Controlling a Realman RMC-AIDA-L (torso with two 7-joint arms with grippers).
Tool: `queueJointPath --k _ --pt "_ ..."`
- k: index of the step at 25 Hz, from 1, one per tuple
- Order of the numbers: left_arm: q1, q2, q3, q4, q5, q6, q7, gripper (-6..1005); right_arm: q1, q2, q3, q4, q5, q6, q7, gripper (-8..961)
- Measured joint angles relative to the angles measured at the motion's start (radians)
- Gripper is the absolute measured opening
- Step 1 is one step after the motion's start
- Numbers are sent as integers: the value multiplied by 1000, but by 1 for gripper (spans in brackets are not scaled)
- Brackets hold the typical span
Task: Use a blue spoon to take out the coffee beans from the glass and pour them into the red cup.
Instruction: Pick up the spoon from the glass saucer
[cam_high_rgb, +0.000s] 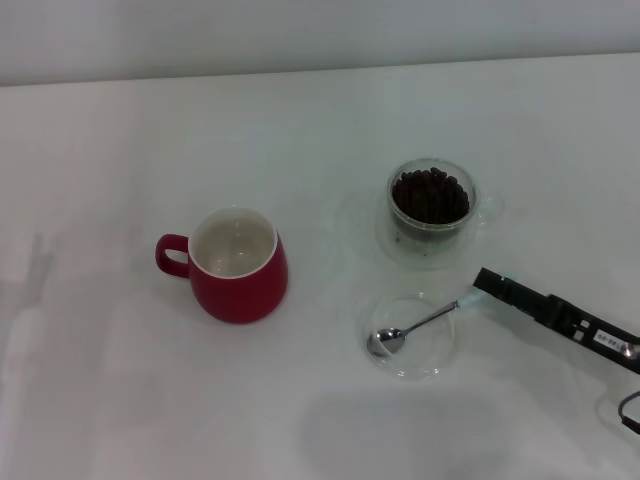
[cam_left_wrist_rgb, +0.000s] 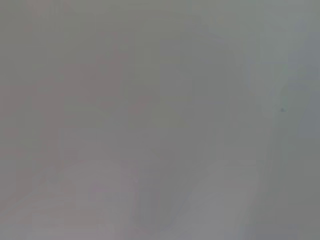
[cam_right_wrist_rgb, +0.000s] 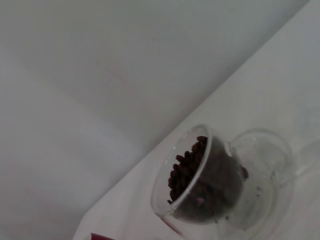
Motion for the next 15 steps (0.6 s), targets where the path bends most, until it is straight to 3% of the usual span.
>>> queueJointPath --k 13,15 --pt "6 0 0 -1 0 1 0 846 21 1 -19 -4 0 21 7 770" --pt "6 0 0 -1 0 0 0 846 21 0 -19 -3 0 21 8 682"
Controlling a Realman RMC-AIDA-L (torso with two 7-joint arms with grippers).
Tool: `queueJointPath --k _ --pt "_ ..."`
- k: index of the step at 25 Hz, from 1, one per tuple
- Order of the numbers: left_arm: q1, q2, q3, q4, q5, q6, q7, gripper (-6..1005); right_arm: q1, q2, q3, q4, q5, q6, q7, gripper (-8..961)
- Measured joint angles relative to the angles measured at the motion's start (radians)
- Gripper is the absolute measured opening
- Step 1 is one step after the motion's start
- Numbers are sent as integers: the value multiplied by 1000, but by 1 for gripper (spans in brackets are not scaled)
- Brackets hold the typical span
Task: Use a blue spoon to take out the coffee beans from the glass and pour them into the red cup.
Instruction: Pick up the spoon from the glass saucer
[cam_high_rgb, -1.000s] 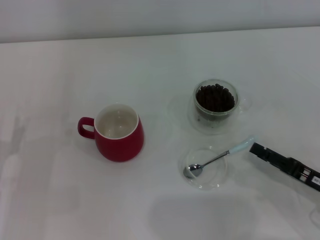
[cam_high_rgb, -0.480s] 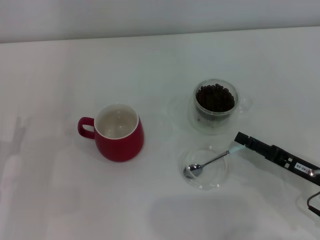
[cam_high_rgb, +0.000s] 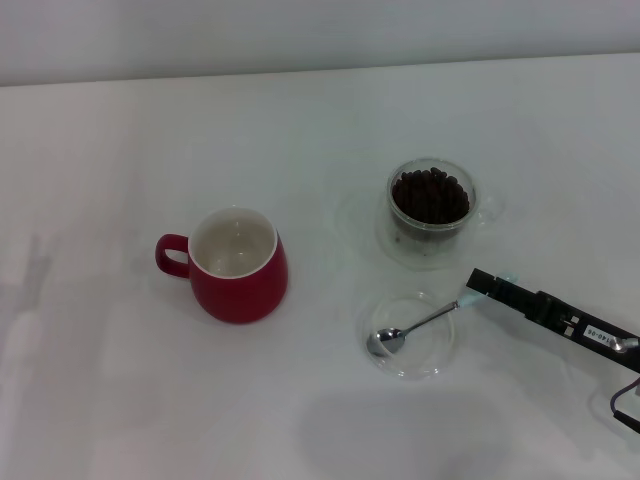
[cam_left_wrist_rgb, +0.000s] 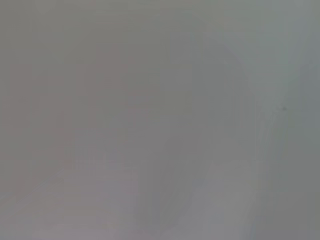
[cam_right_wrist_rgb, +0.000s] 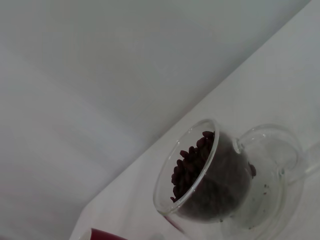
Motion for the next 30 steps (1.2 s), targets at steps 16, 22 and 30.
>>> queueJointPath --k 16,22,30 --pt "6 -2 0 4 0 1 0 847 0 -2 2 5 1 -8 2 222" --pt "5 -2 0 4 0 2 0 847 0 -8 -1 1 0 -15 3 173" --pt "5 -1 0 5 0 2 0 846 -1 -30 7 8 6 -86 17 156"
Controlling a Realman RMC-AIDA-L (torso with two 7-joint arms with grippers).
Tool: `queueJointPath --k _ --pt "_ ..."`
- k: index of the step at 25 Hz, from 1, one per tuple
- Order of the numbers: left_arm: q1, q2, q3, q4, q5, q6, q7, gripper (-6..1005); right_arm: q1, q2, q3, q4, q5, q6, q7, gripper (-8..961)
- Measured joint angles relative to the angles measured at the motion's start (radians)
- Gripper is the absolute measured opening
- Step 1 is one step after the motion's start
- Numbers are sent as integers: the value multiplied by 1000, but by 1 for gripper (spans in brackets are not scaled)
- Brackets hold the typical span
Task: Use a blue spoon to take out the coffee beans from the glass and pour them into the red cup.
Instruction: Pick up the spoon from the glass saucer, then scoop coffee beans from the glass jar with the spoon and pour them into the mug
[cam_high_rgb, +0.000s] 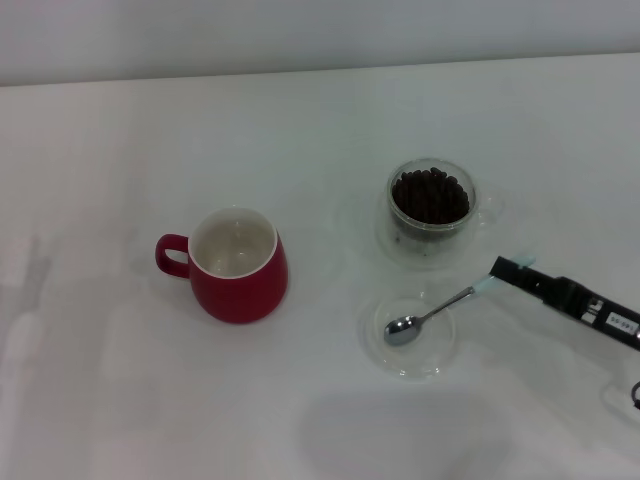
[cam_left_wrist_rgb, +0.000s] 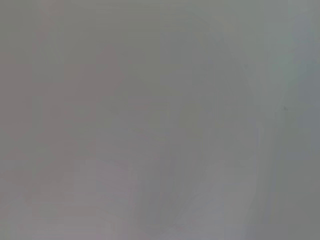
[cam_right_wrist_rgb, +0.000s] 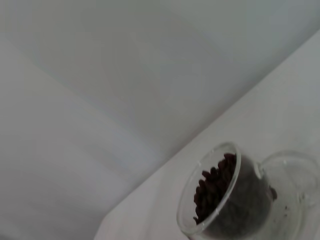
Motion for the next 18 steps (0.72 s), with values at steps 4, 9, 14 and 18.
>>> queueJointPath --k 4,9,14,18 --pt "0 0 0 -1 0 12 0 847 1 -16 2 0 3 -21 13 150" --pt "2 1 0 -2 0 24 0 847 9 -38 3 0 6 -55 22 147" --pt "7 0 0 -2 0 37 0 846 26 -76 22 0 37 -146 14 147" --pt "6 0 0 -2 0 38 -3 847 76 -110 66 3 61 -231 -34 147"
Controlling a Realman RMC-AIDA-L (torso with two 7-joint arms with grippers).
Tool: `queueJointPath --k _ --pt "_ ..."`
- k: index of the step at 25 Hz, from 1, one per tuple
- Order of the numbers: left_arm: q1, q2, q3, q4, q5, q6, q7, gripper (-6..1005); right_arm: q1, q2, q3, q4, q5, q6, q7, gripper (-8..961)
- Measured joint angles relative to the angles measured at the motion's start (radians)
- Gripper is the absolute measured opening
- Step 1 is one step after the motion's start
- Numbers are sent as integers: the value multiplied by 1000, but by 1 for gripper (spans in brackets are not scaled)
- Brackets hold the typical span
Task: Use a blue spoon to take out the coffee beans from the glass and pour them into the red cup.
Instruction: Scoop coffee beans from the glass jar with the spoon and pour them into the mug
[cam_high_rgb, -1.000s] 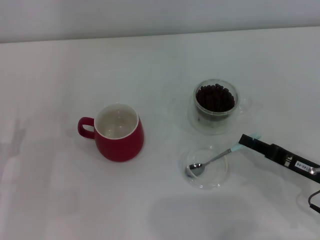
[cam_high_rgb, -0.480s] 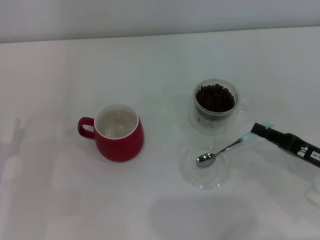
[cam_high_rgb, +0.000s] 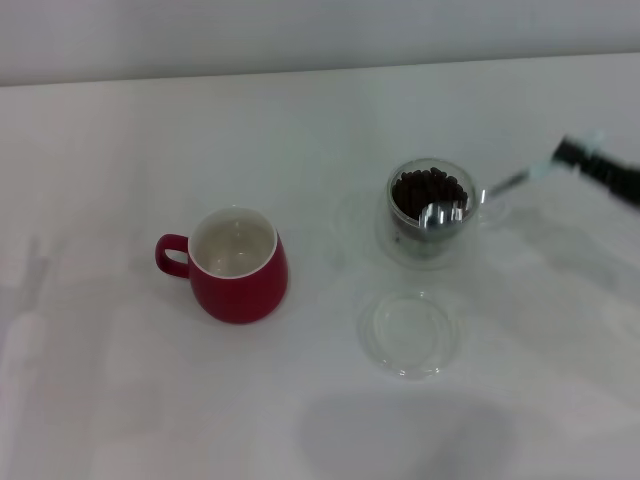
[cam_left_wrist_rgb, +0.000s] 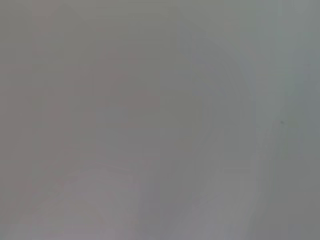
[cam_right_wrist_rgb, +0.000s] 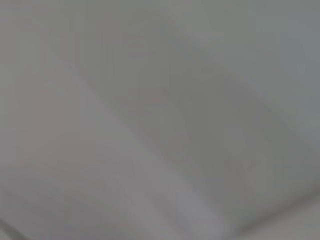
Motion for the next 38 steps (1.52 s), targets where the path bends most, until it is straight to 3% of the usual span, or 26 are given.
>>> queueJointPath --k 7,12,21,38 --pt "-3 0 0 3 0 -1 -2 846 114 -24 71 9 -4 -18 -201 148" --pt "1 -2 0 9 3 -2 -3 846 163 -17 54 13 -12 24 -355 148" --pt "9 -2 0 10 3 -3 -5 847 171 -18 6 20 -14 77 -508 144" --pt "14 -2 0 10 36 -5 -5 846 151 10 3 71 -13 148 -592 144"
